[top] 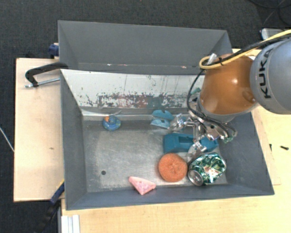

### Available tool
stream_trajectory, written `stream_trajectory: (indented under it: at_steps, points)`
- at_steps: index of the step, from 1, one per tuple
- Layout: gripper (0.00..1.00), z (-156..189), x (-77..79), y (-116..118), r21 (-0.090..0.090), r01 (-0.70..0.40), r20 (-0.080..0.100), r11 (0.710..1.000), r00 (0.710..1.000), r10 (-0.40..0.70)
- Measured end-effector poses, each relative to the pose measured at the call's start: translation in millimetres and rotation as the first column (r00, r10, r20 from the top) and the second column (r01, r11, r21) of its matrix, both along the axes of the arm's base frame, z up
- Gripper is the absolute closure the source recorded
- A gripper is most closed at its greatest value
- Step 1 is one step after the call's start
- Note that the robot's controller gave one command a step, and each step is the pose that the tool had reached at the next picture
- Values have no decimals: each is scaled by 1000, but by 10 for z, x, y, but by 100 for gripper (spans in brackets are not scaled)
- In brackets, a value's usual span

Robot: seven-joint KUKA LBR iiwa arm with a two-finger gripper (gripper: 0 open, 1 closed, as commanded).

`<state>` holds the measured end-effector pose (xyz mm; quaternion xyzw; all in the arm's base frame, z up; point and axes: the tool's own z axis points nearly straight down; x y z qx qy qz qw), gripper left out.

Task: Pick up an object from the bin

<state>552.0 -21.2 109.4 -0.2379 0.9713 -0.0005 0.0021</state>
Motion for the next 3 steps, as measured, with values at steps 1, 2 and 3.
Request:
stream_trajectory:
  at_steps: [1,2,3]
  points:
    - [100,-313,152,-121,-5,203,-22,979,979,-203]
    - [100,-341,176,-129,-6,223,-26,975,974,-223]
    - [100,-333,178,-129,-5,221,-27,975,975,-221]
